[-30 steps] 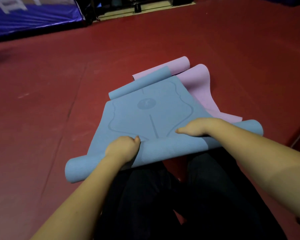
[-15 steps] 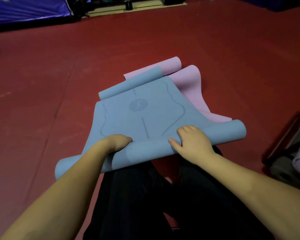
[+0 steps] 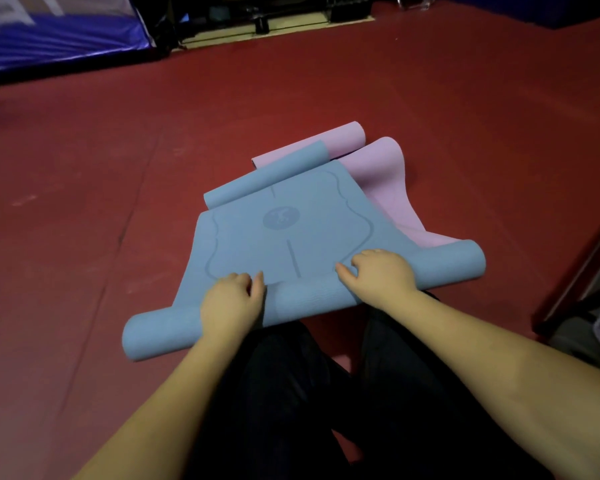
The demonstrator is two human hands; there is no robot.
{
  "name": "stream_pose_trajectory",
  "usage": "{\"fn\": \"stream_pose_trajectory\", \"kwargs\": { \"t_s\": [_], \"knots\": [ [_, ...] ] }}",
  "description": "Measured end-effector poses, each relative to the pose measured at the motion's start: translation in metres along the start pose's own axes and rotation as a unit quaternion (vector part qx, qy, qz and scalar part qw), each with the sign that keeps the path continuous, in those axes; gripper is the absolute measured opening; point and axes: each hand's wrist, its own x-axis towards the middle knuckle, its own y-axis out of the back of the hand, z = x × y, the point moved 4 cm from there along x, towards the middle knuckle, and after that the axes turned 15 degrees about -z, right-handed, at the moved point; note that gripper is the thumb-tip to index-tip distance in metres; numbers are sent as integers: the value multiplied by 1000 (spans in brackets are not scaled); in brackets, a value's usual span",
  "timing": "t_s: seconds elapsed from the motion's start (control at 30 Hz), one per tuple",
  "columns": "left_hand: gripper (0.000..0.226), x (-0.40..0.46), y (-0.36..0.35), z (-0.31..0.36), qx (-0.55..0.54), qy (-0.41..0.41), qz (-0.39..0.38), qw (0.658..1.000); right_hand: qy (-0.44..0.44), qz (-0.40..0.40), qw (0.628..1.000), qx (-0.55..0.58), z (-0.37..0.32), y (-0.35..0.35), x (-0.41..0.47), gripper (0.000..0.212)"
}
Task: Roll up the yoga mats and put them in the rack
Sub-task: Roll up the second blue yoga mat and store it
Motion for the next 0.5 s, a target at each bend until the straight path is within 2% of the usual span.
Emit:
{"fn": "stream_pose_trajectory", "kwargs": {
  "t_s": [0.13,0.27,0.4,0.5],
  "knots": [
    [61,-18,-16,3,90,-32,-22,995,-24,-74,997,-15,0,5,15,63],
    [69,-10,-2,5,90,-5,-42,995,-18,-113,993,-16,-4,9,19,65],
    [61,-5,11,12,111,-9,-50,993,-22,-147,989,-14,-1,20,20,69],
    [61,-4,15,18,104,-9,-74,992,-30,-202,979,-11,5,29,15,72]
  ]
}}
